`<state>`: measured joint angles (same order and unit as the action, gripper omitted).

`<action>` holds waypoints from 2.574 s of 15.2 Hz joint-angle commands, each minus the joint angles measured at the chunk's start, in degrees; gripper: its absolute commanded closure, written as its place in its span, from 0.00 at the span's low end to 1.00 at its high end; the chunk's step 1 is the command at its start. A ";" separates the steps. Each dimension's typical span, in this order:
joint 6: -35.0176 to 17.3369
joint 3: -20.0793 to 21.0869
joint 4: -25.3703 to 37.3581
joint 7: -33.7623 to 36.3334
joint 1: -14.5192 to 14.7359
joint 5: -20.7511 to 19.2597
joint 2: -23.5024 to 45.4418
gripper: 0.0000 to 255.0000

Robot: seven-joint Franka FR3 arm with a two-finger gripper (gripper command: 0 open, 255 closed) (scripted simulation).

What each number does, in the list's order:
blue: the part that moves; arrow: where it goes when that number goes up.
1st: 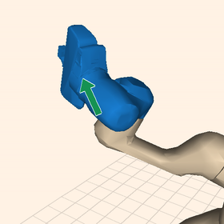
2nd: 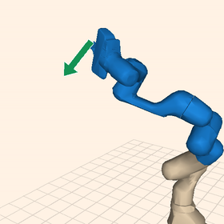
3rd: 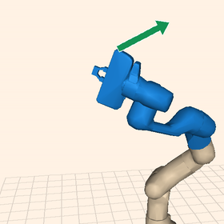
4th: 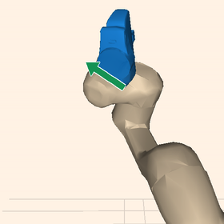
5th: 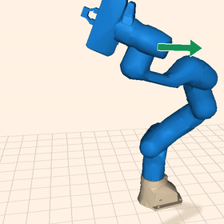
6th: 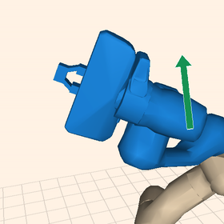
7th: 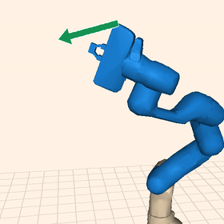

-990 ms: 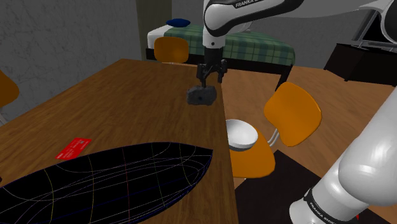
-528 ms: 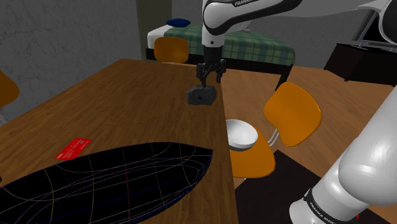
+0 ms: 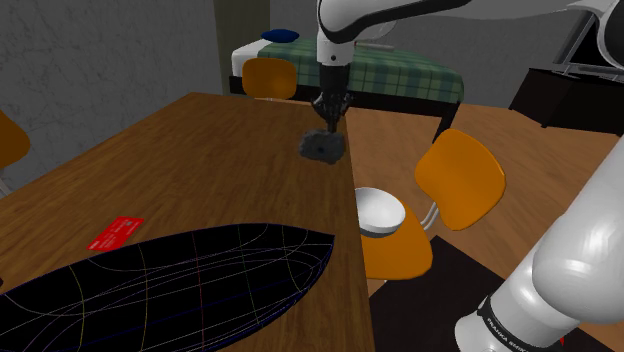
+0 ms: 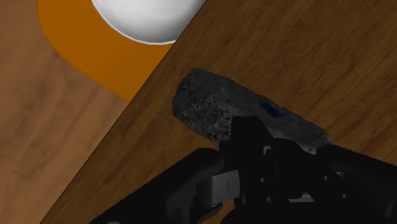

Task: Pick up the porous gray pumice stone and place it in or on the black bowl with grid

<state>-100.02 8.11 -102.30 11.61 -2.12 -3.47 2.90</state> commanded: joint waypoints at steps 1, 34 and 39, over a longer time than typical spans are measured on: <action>0.00 0.00 0.00 0.00 0.00 0.00 0.00 1.00; -16.43 -2.87 -15.25 -18.41 -2.11 12.68 -5.03 0.00; -10.70 0.95 -3.78 -18.52 1.91 6.19 3.32 0.00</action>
<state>-111.49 8.36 -107.94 -6.67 -1.01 4.10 4.52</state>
